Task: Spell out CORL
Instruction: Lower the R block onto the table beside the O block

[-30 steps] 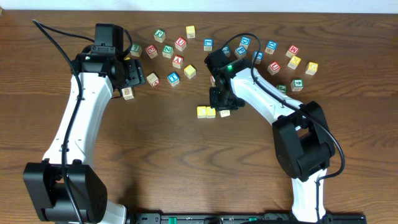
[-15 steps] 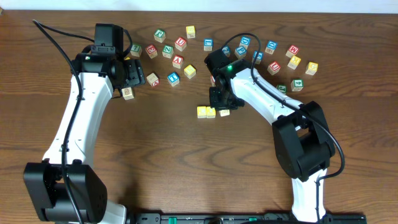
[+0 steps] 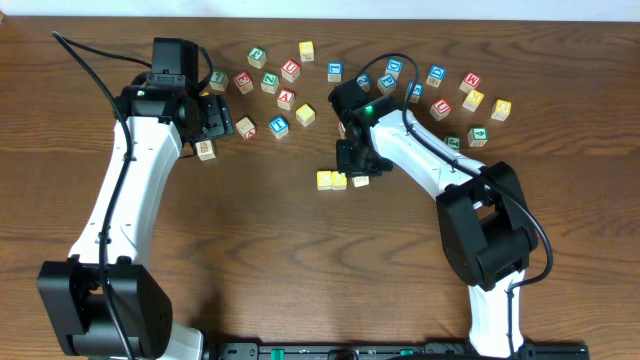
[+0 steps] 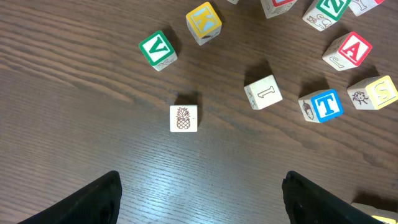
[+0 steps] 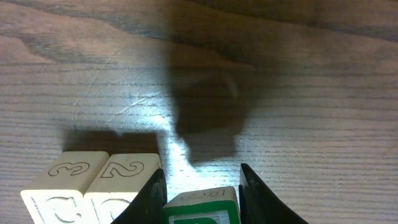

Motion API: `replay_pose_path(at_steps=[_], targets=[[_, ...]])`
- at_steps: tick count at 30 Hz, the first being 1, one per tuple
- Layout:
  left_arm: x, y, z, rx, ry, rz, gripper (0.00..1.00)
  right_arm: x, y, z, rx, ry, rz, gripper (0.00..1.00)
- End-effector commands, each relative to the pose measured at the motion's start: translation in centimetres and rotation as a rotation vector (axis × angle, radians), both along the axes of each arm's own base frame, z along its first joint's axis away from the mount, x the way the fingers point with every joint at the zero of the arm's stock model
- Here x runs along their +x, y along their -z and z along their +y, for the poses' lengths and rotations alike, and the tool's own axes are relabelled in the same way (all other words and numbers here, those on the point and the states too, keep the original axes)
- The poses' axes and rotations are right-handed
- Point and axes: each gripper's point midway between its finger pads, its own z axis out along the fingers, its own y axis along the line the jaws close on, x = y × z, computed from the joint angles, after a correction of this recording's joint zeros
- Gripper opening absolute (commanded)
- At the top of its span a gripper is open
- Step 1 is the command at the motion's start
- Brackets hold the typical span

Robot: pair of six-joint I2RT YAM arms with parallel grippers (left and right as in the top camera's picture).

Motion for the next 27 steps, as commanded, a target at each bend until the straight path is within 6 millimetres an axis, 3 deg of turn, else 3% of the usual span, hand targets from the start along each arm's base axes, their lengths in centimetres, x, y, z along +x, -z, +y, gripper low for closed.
replay_pose_path(at_steps=[1,10,16,22,27], targets=[[0.5,-0.7,0.4,0.010,-0.018,-0.020,0.82,-0.5,1.3,-0.3,-0.027,0.016,0.024,0.26],[0.5,-0.7,0.3,0.009,-0.018,-0.020,0.82,-0.4,1.3,-0.5,-0.027,0.026,0.026,0.28],[0.5,-0.7,0.3,0.009,-0.018,-0.020,0.82,-0.4,1.3,-0.5,-0.027,0.026,0.026,0.37],[0.4,-0.7,0.3,0.010,-0.018,-0.019,0.82,-0.4,1.3,-0.4,-0.025,0.026,0.024,0.40],[0.4,-0.7,0.3,0.010,-0.018,-0.019,0.82,0.2,0.1,-0.3,-0.009,0.030,-0.003,0.40]])
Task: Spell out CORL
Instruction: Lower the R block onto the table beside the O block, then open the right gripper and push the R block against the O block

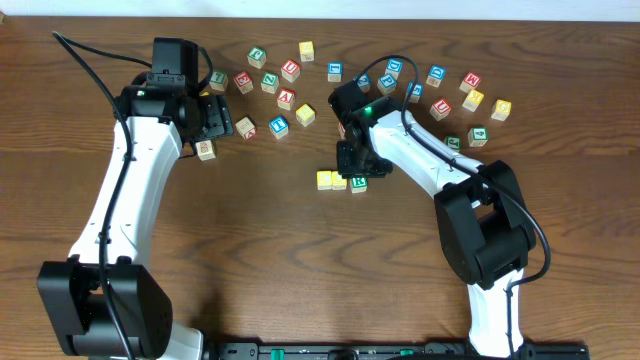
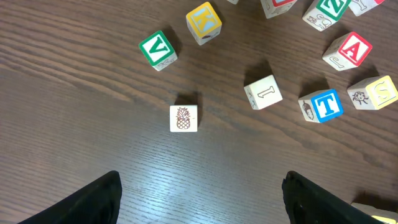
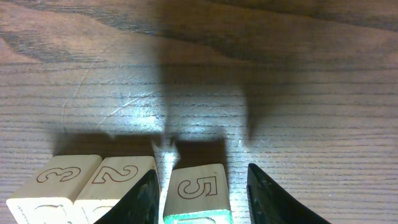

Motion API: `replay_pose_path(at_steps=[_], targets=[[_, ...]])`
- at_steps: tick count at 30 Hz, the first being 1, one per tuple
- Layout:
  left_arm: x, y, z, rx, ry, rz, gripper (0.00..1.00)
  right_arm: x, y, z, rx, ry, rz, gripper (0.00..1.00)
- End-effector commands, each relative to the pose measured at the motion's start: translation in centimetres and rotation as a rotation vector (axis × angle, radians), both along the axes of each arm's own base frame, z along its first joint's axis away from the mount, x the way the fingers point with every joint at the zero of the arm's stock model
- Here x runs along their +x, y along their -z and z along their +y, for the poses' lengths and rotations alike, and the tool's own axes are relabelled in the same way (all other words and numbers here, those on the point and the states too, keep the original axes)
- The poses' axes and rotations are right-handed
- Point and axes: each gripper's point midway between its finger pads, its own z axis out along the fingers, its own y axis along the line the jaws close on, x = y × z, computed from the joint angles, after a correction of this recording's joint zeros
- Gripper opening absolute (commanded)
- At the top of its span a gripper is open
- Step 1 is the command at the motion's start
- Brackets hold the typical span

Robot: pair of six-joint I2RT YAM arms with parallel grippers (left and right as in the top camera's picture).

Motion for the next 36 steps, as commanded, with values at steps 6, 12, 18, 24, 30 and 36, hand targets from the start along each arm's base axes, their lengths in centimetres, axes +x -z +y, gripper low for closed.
replay_pose_path(at_steps=[6,12,18,24,30,36], targets=[[0.4,-0.7,0.3,0.010,-0.018,-0.019,0.82,1.1,-3.9,-0.4,0.034,0.028,-0.082,0.41],[0.4,-0.7,0.3,0.010,-0.018,-0.019,0.82,1.5,-8.1,-1.2,0.075,0.050,-0.155,0.37],[0.4,-0.7,0.3,0.010,-0.018,-0.019,0.82,0.0,-8.9,-2.3,0.057,0.056,-0.110,0.05],[0.4,-0.7,0.3,0.010,-0.017,-0.019,0.82,-2.8,-7.9,-1.9,0.040,0.039,0.000,0.01],[0.4,-0.7,0.3,0.010,-0.017,-0.019,0.82,-4.6,-5.9,-1.1,0.016,0.015,0.029,0.01],[0.4,-0.7,0.3,0.010,-0.018,-0.019,0.82,-5.7,-3.7,-1.4,0.008,0.031,0.056,0.01]])
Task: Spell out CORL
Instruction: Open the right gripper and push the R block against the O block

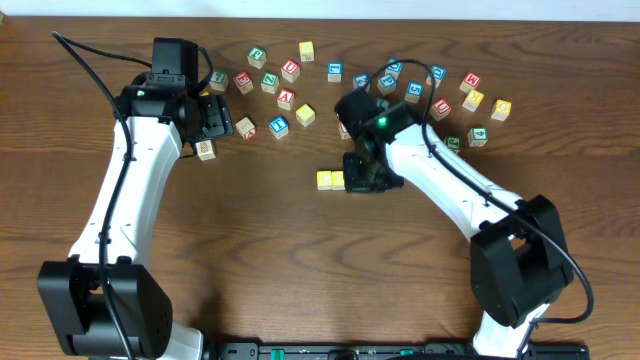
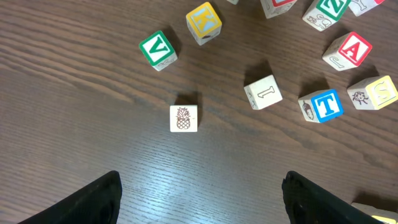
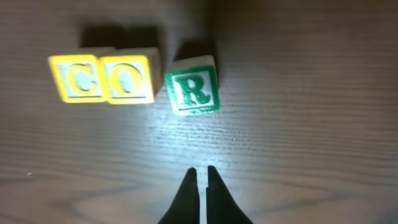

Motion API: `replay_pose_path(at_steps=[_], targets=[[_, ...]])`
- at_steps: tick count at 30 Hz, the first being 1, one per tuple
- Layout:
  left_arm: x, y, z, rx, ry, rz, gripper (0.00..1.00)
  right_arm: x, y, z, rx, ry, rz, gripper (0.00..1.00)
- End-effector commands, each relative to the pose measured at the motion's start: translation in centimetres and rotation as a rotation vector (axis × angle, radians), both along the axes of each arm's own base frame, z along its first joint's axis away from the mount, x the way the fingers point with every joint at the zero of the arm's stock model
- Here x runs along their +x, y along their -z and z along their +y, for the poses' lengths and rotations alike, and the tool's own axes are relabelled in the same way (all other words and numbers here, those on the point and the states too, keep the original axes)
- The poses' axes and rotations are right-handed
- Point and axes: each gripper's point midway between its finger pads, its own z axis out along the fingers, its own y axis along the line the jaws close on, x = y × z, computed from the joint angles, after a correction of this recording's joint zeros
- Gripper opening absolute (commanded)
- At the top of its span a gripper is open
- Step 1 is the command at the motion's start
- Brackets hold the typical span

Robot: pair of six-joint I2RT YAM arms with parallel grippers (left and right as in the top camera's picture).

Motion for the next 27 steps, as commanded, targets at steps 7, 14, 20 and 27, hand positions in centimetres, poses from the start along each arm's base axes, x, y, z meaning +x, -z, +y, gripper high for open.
replay_pose_path(at_steps=[7,14,20,27], targets=[[0.4,-0.7,0.3,0.010,-0.017,-0.019,0.82,-1.4,2.7,-0.8,-0.023,0.041,0.048,0.01],[0.4,-0.7,0.3,0.010,-0.017,-0.018,0.82,-1.9,4.0,-0.8,-0.005,0.045,0.061,0.01],[0.4,-0.7,0.3,0.010,-0.017,-0.019,0.82,-1.2,4.1,-0.4,0.011,0.034,0.033,0.02],[0.4,-0.7,0.3,0.010,-0.017,-0.019,0.82,-0.9,5.3,-0.2,0.013,0.038,0.046,0.01]])
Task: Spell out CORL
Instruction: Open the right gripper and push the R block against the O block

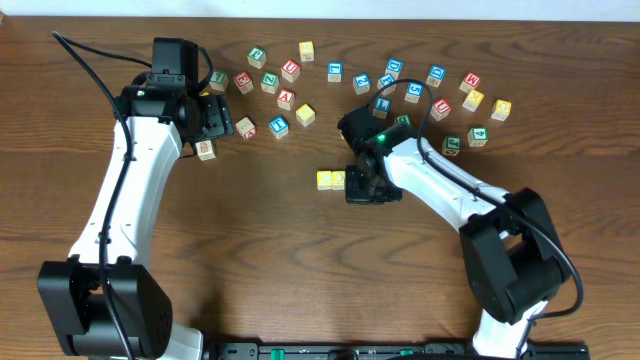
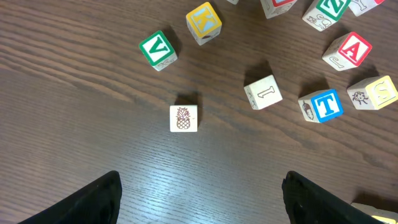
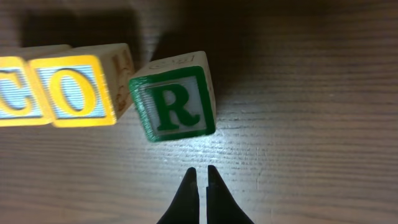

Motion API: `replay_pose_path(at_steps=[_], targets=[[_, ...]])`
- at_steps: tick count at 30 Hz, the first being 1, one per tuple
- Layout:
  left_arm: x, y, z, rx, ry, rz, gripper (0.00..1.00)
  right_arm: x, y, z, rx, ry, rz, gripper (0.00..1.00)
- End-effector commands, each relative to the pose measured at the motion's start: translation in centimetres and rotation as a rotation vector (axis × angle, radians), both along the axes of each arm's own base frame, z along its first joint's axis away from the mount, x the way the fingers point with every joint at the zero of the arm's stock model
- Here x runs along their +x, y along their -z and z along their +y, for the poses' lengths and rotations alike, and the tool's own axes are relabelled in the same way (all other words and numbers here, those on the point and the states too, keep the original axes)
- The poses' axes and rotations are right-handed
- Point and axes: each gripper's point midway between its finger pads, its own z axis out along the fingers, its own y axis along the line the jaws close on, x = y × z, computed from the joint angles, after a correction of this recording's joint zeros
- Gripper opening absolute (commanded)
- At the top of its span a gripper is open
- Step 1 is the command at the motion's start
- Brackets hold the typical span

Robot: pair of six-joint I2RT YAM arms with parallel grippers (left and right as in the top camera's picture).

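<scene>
In the right wrist view three blocks stand in a row: a yellow C block (image 3: 18,90), a yellow O block (image 3: 74,90) and a green R block (image 3: 177,99). The R sits slightly turned, with a small gap to the O. My right gripper (image 3: 202,169) is shut with nothing in it, its tips just in front of the R. In the overhead view the right gripper (image 1: 362,187) covers the R, beside the two yellow blocks (image 1: 331,180). My left gripper (image 2: 202,177) hangs open over bare wood at the back left (image 1: 205,120).
Several loose letter blocks (image 1: 400,85) lie scattered along the back of the table (image 1: 250,260). Under the left wrist are a green V (image 2: 157,50), a yellow K (image 2: 203,22), a pineapple block (image 2: 184,118), a blue T (image 2: 320,104) and a red A (image 2: 348,50).
My right gripper, still shut, is now lower and closer to the R block, which fills more of the wrist view. The blocks and the left arm have not moved.
My right gripper was shut on the green block right of the two yellow blocks. Then it stood open with the block set down beside the O. Later it was shut and higher, looking down on C, O, R, and now it is closer to them.
</scene>
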Motion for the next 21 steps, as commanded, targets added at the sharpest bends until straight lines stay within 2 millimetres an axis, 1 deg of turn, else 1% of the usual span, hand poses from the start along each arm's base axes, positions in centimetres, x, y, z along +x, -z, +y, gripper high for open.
replay_pose_path(at_steps=[1,8,21], targets=[[0.4,-0.7,0.3,0.010,-0.017,-0.019,0.82,-0.2,1.1,-0.2,-0.001,0.005,0.033,0.01],[0.4,-0.7,0.3,0.010,-0.017,-0.019,0.82,0.7,1.2,-0.1,0.022,0.012,0.010,0.01],[0.4,-0.7,0.3,0.010,-0.017,-0.019,0.82,1.8,1.1,0.2,0.045,0.014,-0.029,0.01]])
